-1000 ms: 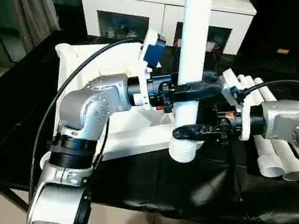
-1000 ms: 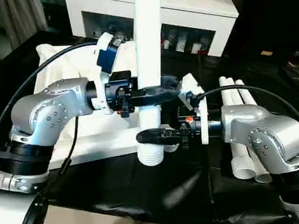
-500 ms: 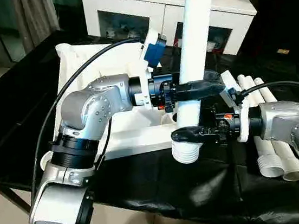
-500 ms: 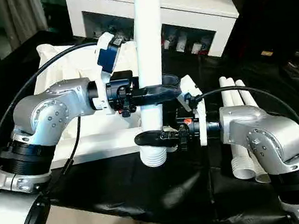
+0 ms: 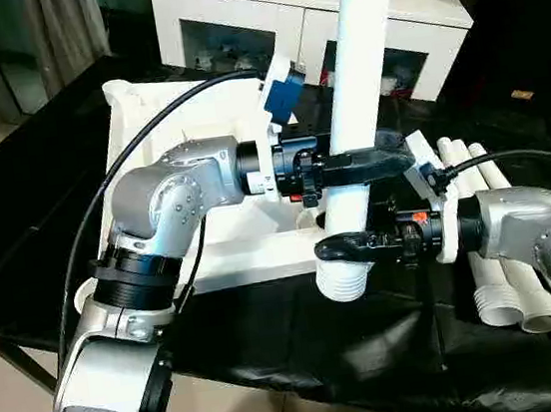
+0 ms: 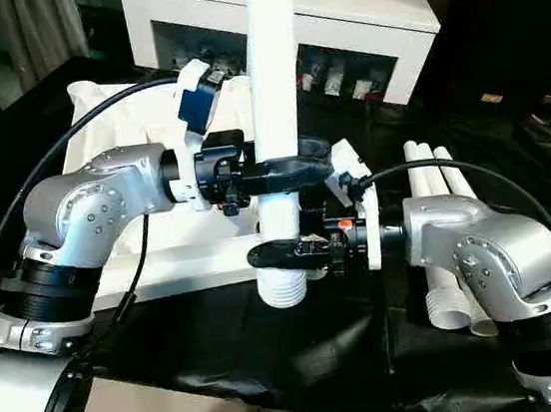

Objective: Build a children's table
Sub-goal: Pick table leg

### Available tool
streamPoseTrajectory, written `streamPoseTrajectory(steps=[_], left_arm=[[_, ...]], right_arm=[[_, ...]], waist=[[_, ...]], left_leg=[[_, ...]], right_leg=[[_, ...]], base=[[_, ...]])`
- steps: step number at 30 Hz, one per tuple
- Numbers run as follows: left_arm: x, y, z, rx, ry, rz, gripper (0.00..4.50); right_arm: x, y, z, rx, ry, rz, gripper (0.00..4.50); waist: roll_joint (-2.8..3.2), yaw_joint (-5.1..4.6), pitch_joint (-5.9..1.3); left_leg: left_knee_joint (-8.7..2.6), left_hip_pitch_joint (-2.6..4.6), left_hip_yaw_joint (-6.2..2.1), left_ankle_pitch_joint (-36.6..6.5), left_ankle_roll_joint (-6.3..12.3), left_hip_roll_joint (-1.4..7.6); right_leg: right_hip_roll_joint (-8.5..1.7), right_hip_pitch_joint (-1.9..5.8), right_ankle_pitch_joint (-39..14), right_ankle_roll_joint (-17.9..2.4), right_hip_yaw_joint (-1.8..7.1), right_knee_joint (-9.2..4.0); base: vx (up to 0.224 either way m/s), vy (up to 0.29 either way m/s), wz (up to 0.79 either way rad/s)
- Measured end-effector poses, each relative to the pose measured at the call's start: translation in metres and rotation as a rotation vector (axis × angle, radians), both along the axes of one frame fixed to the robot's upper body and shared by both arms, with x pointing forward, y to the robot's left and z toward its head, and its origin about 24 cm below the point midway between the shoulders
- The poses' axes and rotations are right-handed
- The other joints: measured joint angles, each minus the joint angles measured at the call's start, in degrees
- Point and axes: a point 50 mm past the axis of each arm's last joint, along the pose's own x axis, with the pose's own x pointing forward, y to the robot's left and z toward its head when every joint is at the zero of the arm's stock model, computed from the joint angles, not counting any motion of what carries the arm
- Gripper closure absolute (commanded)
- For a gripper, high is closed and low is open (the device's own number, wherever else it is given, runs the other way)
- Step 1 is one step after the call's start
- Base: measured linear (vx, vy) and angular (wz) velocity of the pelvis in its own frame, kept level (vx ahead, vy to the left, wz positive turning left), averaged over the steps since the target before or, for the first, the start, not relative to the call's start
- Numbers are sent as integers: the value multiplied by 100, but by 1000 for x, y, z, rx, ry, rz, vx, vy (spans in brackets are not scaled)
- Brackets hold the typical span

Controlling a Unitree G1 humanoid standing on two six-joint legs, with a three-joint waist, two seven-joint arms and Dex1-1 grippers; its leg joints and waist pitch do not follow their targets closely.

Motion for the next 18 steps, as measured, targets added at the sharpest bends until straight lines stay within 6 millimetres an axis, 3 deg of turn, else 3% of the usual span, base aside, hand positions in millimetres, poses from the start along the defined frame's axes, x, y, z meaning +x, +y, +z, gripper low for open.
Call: streamPoseTrajectory(steps=[6, 7, 8, 12, 18], left_arm=[[0, 0, 0, -2, 0, 2, 265], [0, 0, 0, -3, 1, 3, 209], [0, 0, 0, -3, 3, 4, 195], [0, 1, 2, -6, 79, -23, 174], [3, -5, 8, -81, 9, 24, 121]], right_arm=[[0, 0, 0, -2, -9, -2, 259], [0, 0, 0, -2, -11, -3, 260], [0, 0, 0, -2, -11, -3, 261], [0, 2, 0, 7, -14, 4, 262], [2, 2, -1, 11, -16, -24, 263]], waist=[[0, -1, 0], [0, 0, 0], [0, 0, 0], [1, 1, 0], [1, 8, 0]], left_leg=[[0, 1, 0, 0, 0, 0], [0, 0, 0, 0, 0, 0], [0, 0, 0, 0, 0, 0], [0, 1, 0, 0, 0, 0], [0, 1, 0, 0, 0, 0]], right_leg=[[0, 0, 0, 0, 0, 1], [0, 0, 0, 0, 0, 1], [0, 0, 0, 0, 0, 0], [0, 0, 0, 0, 0, 2], [-1, 2, 1, -1, 0, 1]], base=[[0, 0, 0], [0, 0, 0], [0, 0, 0], [0, 0, 0], [0, 0, 0]])
